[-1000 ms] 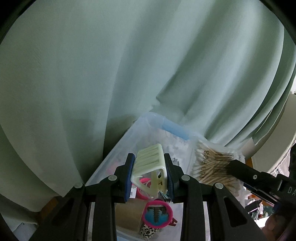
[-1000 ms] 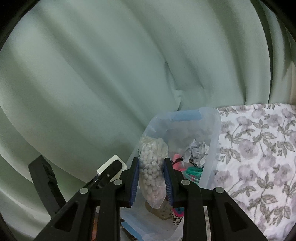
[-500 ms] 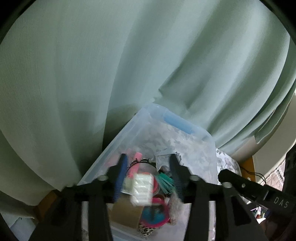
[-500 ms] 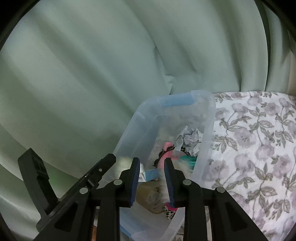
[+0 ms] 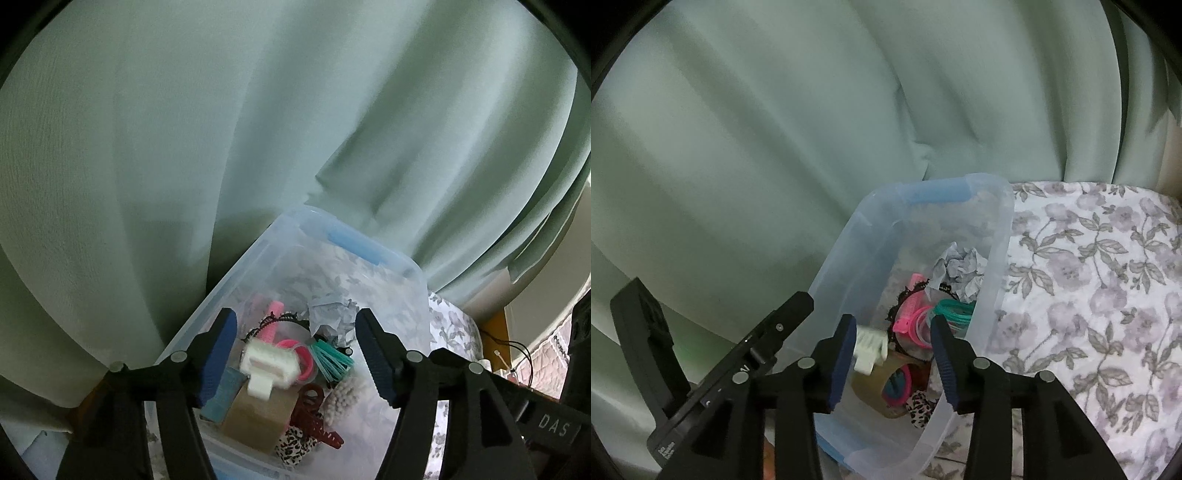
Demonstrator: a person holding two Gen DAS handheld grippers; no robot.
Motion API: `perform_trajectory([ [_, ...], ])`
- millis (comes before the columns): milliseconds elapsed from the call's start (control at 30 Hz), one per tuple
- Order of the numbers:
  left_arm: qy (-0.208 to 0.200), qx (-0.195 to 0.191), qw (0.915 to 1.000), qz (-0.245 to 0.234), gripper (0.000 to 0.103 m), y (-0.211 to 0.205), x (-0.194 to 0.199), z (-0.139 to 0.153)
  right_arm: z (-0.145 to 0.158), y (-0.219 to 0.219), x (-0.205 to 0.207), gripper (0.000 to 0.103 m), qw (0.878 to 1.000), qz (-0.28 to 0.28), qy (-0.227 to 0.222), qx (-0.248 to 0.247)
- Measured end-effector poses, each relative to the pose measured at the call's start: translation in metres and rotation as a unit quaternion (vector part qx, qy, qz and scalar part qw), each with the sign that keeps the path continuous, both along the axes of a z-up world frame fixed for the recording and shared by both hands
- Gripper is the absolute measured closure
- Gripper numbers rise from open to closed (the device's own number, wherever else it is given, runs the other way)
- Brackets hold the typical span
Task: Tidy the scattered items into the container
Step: 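Open the left gripper over the box while the right gripper releases the bead bag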
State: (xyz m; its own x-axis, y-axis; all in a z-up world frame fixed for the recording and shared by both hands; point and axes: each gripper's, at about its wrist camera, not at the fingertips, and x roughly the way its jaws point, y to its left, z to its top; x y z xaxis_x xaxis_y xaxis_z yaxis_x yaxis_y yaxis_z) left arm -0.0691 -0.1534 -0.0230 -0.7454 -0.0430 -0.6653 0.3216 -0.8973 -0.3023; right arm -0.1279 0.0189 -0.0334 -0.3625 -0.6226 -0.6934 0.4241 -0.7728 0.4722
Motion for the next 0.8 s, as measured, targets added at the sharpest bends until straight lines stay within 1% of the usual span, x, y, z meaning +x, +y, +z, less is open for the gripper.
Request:
perform_trajectory([
  [100, -0.005, -0.007, 1.0000, -0.004, 0.032, 0.002, 0.002, 0.001, 0.003, 0.000, 0.005, 0.054, 1.000, 0.001, 0.004, 0.010],
  [400, -0.021, -0.027, 0.9991, -0.024, 0.031, 0.010, 0.006, 0.000, 0.008, 0.008, 0.020, 0.048, 0.999, -0.003, 0.009, 0.039],
  [533, -0.033, -0.046, 0.9981, -0.024, 0.030, 0.016, 0.009, 0.001, 0.010, 0.014, 0.027, 0.047, 0.999, -0.004, 0.009, 0.045],
  [733, -0.038, -0.057, 0.9970, -0.036, 0.024, 0.023, 0.016, 0.004, 0.013, 0.020, 0.039, 0.045, 0.998, -0.003, 0.013, 0.056],
  [800, -0.046, -0.069, 0.9958, -0.038, 0.020, 0.027, 0.017, 0.004, 0.014, 0.021, 0.044, 0.044, 0.998, -0.001, 0.016, 0.061],
])
